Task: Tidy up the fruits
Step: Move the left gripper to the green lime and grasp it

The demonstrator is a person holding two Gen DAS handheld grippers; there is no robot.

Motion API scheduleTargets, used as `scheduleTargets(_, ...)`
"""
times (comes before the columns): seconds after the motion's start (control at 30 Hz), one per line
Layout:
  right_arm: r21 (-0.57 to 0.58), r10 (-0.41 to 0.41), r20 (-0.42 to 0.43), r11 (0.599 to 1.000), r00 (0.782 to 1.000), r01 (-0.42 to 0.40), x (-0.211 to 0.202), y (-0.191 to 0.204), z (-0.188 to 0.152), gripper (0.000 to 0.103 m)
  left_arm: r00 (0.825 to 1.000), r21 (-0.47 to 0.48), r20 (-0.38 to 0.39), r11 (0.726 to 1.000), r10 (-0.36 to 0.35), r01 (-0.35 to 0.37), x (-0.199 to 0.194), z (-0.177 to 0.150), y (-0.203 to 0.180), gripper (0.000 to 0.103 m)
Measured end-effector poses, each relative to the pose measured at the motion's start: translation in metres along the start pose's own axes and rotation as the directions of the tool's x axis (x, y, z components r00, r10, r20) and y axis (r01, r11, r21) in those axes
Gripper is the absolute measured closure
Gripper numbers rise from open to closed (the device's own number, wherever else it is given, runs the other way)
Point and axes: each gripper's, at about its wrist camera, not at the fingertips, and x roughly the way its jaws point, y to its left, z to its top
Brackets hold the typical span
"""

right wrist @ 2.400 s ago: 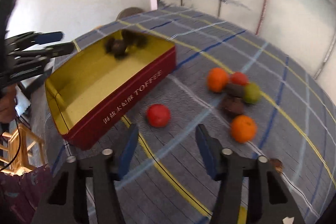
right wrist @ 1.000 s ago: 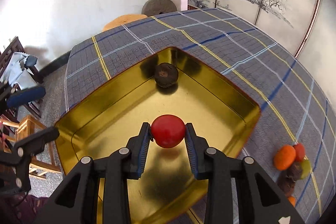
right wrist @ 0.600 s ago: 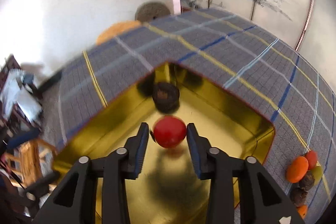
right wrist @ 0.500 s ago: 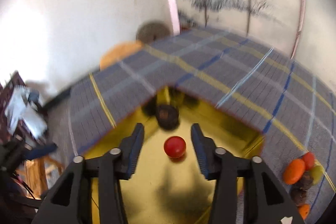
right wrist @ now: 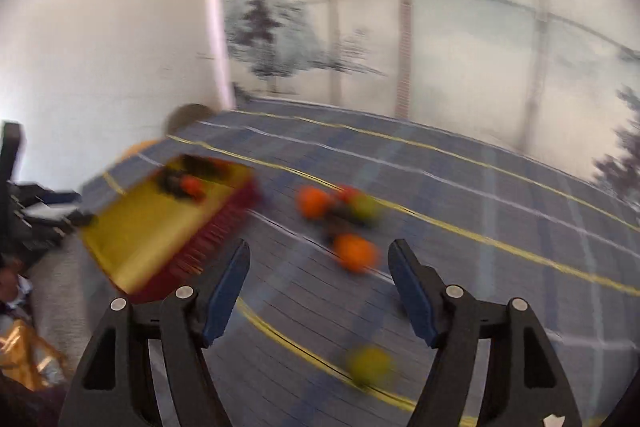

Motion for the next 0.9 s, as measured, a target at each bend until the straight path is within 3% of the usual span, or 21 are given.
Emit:
scheduleTargets(0.07, 0.043, -0.111, -0.053, 0.993, 0.992, 0.113, -0.001, -0.041, -0.02, 0.032, 0.999, 0.044, 0.014, 0.998, -0.048, 0.048, -0.006, 0.005, -0.019, 0.048)
scheduleTargets(0.2, 0.139, -0.241, -0.13, 0.956, 0.962, 0.259, -0.001, -0.11, -0.054, 0.032, 0.982, 0.157, 0.013, 0.97, -0.189, 0.185, -0.016, 0.017, -0.073, 0.048)
scheduleTargets(0.27, 0.214, -0.248, -0.175, 0.935, 0.953, 0.283, 0.004, -0.139, -0.069, 0.032, 0.956, 0.191, -0.003, 0.938, -0.293, 0.288, -0.018, 0.025, -0.102, 0.048)
scheduleTargets(0.33, 0.288, -0.222, -0.204, 0.917, 0.953, 0.276, 0.007, -0.16, -0.079, 0.032, 0.918, 0.209, -0.016, 0.896, -0.397, 0.391, -0.016, 0.033, -0.133, 0.048)
scheduleTargets(0.4, 0.327, -0.203, -0.197, 0.909, 0.959, 0.259, 0.006, -0.171, -0.085, 0.03, 0.891, 0.224, -0.02, 0.867, -0.453, 0.446, -0.009, 0.041, -0.161, 0.048)
scheduleTargets(0.53, 0.337, -0.17, -0.213, 0.912, 0.962, 0.236, 0.009, -0.175, -0.087, 0.02, 0.85, 0.282, -0.061, 0.808, -0.524, 0.518, 0.01, 0.054, -0.224, 0.048)
scheduleTargets(0.63, 0.342, -0.15, -0.219, 0.914, 0.964, 0.22, 0.014, -0.171, -0.085, 0.019, 0.859, 0.324, -0.077, 0.801, -0.507, 0.502, 0.027, 0.06, -0.258, 0.048)
scheduleTargets(0.73, 0.364, -0.133, -0.212, 0.909, 0.968, 0.204, 0.016, -0.17, -0.086, 0.019, 0.855, 0.311, -0.11, 0.8, -0.507, 0.514, 0.046, 0.061, -0.275, 0.048)
scheduleTargets(0.77, 0.371, -0.127, -0.207, 0.907, 0.97, 0.198, 0.015, -0.172, -0.087, 0.019, 0.848, 0.304, -0.121, 0.794, -0.516, 0.526, 0.049, 0.059, -0.276, 0.048)
scheduleTargets(0.8, 0.38, -0.123, -0.203, 0.905, 0.971, 0.194, 0.015, -0.173, -0.088, 0.019, 0.83, 0.293, -0.126, 0.779, -0.544, 0.555, 0.049, 0.056, -0.276, 0.048)
scheduleTargets(0.9, 0.39, -0.113, -0.203, 0.902, 0.973, 0.186, 0.016, -0.174, -0.088, 0.019, 0.814, 0.31, -0.132, 0.756, -0.566, 0.576, 0.053, 0.053, -0.289, 0.048)
